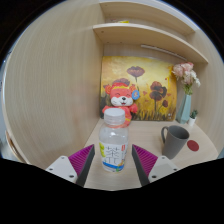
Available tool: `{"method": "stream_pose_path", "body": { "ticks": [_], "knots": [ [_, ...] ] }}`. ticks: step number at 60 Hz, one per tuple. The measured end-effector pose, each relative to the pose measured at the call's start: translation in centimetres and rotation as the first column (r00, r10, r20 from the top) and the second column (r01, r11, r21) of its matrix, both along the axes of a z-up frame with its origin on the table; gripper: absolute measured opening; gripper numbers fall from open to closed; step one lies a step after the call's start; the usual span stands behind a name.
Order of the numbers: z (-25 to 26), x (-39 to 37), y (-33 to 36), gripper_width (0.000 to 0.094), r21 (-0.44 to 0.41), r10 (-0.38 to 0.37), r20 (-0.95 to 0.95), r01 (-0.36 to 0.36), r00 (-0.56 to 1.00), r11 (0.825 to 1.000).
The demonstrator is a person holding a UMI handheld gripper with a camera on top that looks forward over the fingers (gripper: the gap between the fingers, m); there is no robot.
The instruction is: Pour water
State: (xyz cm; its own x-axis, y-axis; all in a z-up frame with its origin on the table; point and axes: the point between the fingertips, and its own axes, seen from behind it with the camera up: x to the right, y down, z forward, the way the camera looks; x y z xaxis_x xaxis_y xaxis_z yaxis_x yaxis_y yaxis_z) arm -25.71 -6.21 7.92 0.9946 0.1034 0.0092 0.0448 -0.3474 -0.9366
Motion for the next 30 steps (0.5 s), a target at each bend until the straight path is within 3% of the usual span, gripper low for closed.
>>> {"method": "stream_pose_path", "body": {
  "ticks": [9, 16, 30],
  "knots": [
    [-0.6, -1.1, 3.1, 0.0746, 0.03, 0.008, 0.016, -0.009, 1.0, 1.0],
    [-0.4, -1.1, 4.7, 0.0562, 0.1, -0.001, 0.003, 0.0, 1.0, 0.995],
    [-0.2, -1.3, 5.0, 0.041, 0.14, 0.042, -0.022, -0.038, 0.999, 0.989]
  ]
}}
